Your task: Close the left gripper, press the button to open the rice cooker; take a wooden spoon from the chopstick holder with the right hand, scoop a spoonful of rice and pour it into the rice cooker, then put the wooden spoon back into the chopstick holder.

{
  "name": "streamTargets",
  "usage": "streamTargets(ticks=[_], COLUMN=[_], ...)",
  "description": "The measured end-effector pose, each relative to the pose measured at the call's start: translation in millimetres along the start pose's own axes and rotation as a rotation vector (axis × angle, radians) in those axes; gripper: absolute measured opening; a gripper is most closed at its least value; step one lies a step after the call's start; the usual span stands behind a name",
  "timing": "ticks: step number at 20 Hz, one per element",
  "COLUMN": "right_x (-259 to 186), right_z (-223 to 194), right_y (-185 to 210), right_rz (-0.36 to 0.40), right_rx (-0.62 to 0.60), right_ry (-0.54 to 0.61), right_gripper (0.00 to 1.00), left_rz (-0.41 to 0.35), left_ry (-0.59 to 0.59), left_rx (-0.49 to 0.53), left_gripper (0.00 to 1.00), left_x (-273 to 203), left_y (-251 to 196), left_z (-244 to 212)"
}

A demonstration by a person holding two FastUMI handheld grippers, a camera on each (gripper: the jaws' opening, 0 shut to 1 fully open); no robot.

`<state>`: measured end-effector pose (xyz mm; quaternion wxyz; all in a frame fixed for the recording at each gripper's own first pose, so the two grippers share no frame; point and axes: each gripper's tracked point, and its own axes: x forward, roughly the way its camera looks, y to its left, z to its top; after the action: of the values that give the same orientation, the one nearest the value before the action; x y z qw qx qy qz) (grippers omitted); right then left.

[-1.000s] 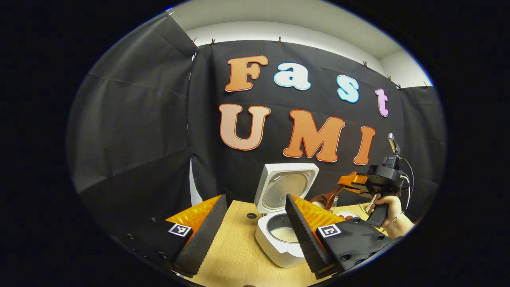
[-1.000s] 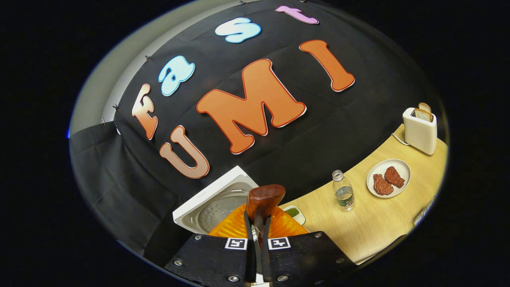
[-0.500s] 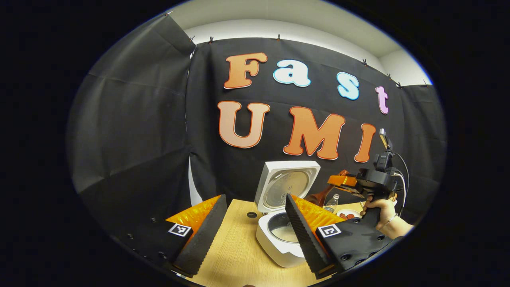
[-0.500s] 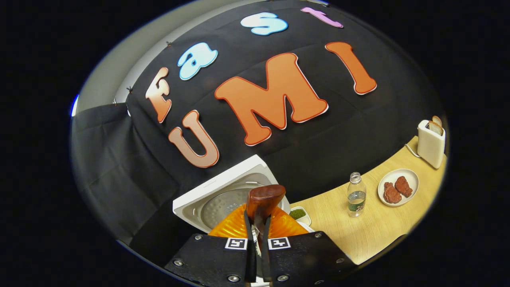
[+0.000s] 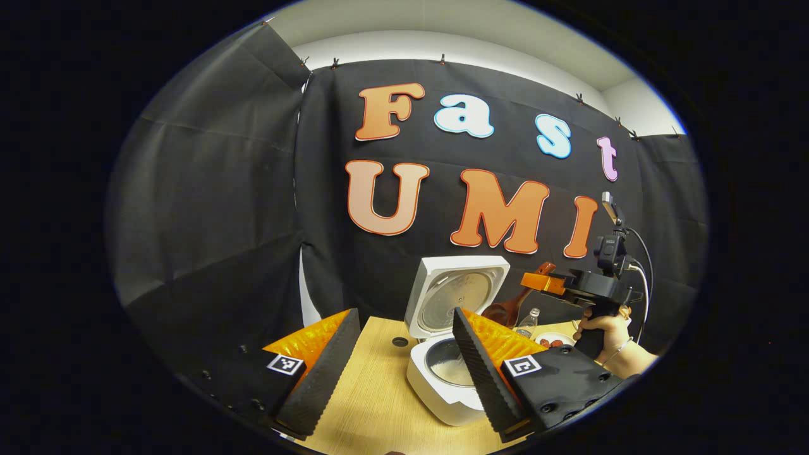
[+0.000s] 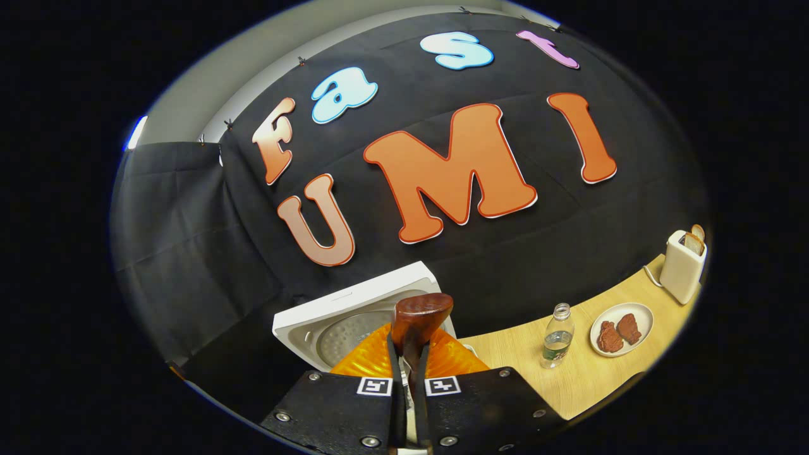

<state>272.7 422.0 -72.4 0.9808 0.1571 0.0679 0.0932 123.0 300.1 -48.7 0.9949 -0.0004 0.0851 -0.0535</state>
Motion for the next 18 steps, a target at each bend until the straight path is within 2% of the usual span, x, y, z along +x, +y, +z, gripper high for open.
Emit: streamTargets(ticks=[7, 18], right_x=[-9, -24], right_z=[7, 7], right_y=[-5, 13], right_rz=[-0.008, 0.092], right_rx=[-0.104, -0.232], right_ry=[-0.027, -0.019], right_gripper=[0.05, 0.05], left_rz=[-0.011, 0.002], left_ry=[-0.007, -0.019], left_rx=[0.001, 0.003], left_gripper=[1.00, 1.00], left_x=[-2, -8], left_y=[-6, -5], left_z=[4, 9])
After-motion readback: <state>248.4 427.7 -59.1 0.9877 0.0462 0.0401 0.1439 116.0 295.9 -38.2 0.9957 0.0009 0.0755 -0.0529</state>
